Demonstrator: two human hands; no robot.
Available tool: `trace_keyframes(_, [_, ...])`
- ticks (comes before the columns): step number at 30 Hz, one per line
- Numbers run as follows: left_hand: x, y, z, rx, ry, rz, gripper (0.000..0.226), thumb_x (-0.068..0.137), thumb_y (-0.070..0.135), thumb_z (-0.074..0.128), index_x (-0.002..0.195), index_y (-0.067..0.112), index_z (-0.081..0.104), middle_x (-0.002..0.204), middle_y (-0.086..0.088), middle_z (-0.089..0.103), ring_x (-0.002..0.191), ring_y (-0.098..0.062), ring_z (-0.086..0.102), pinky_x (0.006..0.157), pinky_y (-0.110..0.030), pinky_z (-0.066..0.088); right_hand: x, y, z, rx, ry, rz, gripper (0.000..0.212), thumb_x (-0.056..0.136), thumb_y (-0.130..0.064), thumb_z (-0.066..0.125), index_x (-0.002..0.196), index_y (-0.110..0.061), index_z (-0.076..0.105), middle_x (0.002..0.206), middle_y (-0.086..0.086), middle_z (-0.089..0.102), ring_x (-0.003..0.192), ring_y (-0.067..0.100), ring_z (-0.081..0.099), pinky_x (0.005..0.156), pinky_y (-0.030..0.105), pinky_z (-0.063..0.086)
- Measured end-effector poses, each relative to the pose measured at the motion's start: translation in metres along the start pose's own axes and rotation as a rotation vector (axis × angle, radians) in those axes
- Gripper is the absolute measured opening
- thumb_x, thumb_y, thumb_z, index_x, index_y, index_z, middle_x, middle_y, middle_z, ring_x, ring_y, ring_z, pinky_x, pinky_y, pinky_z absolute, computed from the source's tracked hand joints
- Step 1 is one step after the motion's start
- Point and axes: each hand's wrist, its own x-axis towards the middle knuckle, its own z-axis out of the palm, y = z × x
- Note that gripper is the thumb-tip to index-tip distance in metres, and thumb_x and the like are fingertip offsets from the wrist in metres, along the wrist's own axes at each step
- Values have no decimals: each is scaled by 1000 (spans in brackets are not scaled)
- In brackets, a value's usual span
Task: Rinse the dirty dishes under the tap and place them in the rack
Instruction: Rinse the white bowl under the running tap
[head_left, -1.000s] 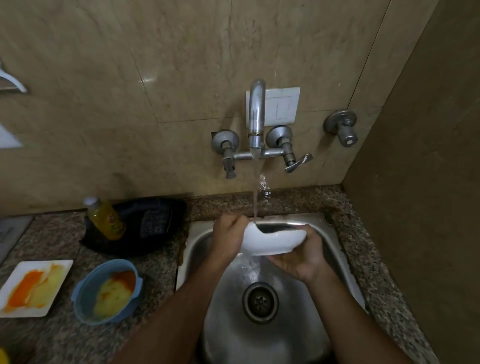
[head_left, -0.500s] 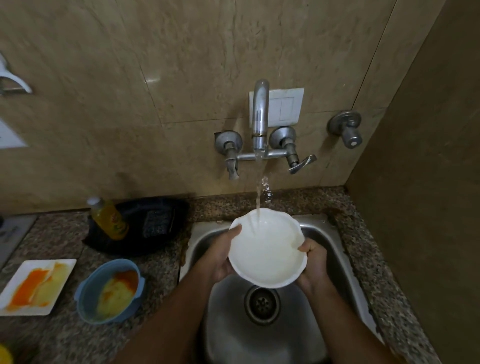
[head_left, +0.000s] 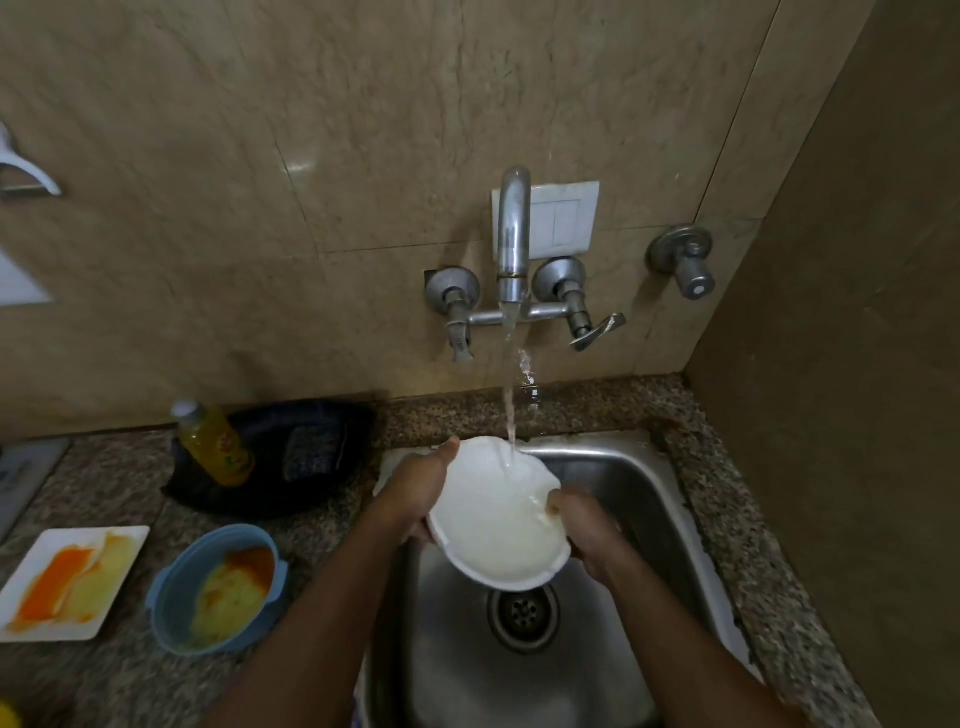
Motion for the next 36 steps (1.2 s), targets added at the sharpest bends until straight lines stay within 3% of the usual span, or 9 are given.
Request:
trace_keyframes(2, [1, 2, -11, 0, -8, 4, 65, 80, 73, 52, 110, 18, 68, 101, -13, 74, 90, -37, 71, 75, -63, 57, 0, -3, 6, 36, -14, -43, 23, 90, -1, 45, 101, -2, 65, 105, 22, 67, 93, 34, 61, 80, 41, 50])
trace_keyframes(5, [-8, 11, -19, 29, -42, 0, 56, 88, 70, 48, 105, 20, 67, 101, -11, 73, 89, -33, 70, 80, -54, 58, -1, -7, 9, 103, -10, -101, 29, 90, 0, 44, 109, -4, 65, 112, 22, 68, 106, 39, 62, 90, 48, 51])
trace_keyframes(9, [-13, 17, -18, 18, -107, 20, 52, 87, 74, 44, 99, 27, 63, 104, -5, 70, 96, -28, 67, 86, -49, 57, 1, -12, 3, 195, 87, -176, 23, 90, 0, 45, 96, -9, 66, 97, 13, 69, 91, 30, 64, 78, 41, 51])
trace_keyframes(11, [-14, 19, -10, -2, -122, 33, 54, 86, 75, 45, 106, 28, 63, 107, -6, 70, 98, -30, 67, 84, -51, 58, 1, -15, -2, 237, 164, -230, 24, 90, 1, 46, 88, -12, 66, 89, 11, 67, 82, 25, 60, 73, 35, 47])
trace_keyframes(15, [-19, 22, 10, -7, -178, 32, 49, 91, 66, 48, 115, 25, 58, 101, -4, 69, 92, -26, 67, 67, -42, 59, 0, -15, -16, 227, 251, -305, 25, 93, -3, 48, 99, -15, 69, 89, 7, 70, 78, 20, 60, 72, 33, 47])
trace_keyframes(20, [-16, 13, 35, 50, -237, 61, 49, 92, 59, 54, 123, 21, 58, 107, -8, 71, 93, -30, 71, 65, -46, 62, 8, -10, -37, 239, 412, -330, 16, 91, -6, 54, 92, -13, 68, 80, 2, 64, 74, 20, 56, 65, 30, 41])
trace_keyframes(29, [-15, 14, 35, 92, 9, 313, 34, 96, 35, 58, 126, 19, 62, 114, -9, 69, 96, -28, 67, 80, -55, 59, 11, -14, -33, 264, 292, -365, 24, 94, -4, 56, 99, -23, 69, 93, -2, 71, 85, 19, 63, 75, 35, 49])
trace_keyframes(33, [-15, 15, 17, 158, 139, 394, 28, 95, 31, 60, 119, 17, 67, 111, -8, 70, 96, -25, 66, 89, -47, 56, 13, -22, -16, 218, 249, -372, 27, 97, -8, 53, 116, -22, 65, 104, 0, 68, 94, 19, 61, 78, 36, 49])
trace_keyframes(36, [-15, 17, 4, 251, 261, 379, 34, 91, 34, 63, 118, 14, 67, 114, -11, 69, 99, -30, 65, 88, -46, 56, 15, -27, -5, 117, 189, -317, 29, 97, -11, 51, 124, -20, 59, 112, 3, 65, 101, 22, 60, 90, 44, 51])
